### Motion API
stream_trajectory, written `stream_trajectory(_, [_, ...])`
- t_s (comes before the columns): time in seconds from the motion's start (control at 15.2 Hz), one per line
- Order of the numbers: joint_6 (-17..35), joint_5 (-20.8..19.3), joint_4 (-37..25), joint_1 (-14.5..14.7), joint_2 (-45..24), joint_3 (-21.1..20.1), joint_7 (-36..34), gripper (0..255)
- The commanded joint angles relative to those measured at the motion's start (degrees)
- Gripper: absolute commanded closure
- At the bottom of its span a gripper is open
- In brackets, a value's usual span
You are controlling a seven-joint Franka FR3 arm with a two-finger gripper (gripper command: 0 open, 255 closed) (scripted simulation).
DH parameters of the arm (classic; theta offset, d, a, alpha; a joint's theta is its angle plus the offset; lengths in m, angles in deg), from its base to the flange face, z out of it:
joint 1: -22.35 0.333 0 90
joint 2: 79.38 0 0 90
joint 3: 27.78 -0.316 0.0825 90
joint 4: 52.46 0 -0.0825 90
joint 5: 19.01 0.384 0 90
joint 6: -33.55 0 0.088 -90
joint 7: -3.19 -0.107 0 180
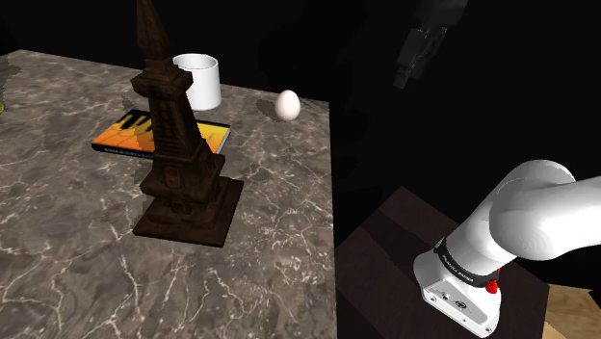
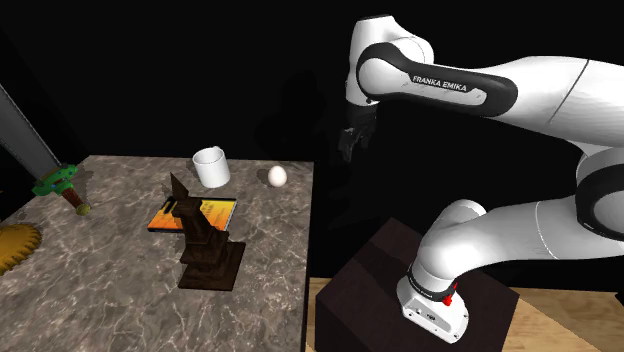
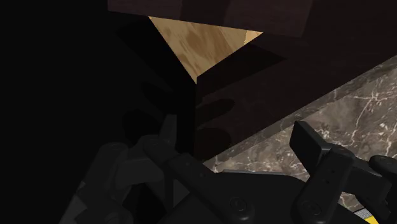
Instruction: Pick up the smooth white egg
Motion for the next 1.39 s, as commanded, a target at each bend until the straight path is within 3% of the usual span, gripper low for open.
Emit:
stream_trajectory(0.0, [0.0, 0.0, 0.0, 0.0, 0.0, 0.0, 0.0, 0])
stream_trajectory(0.66, [3.6, 3.0, -15.2, 3.2, -24.1, -3.7, 0.0, 0])
stream_trajectory(1.32, [0.6, 3.4, -37.7, 6.4, -48.8, -7.3, -0.7, 0])
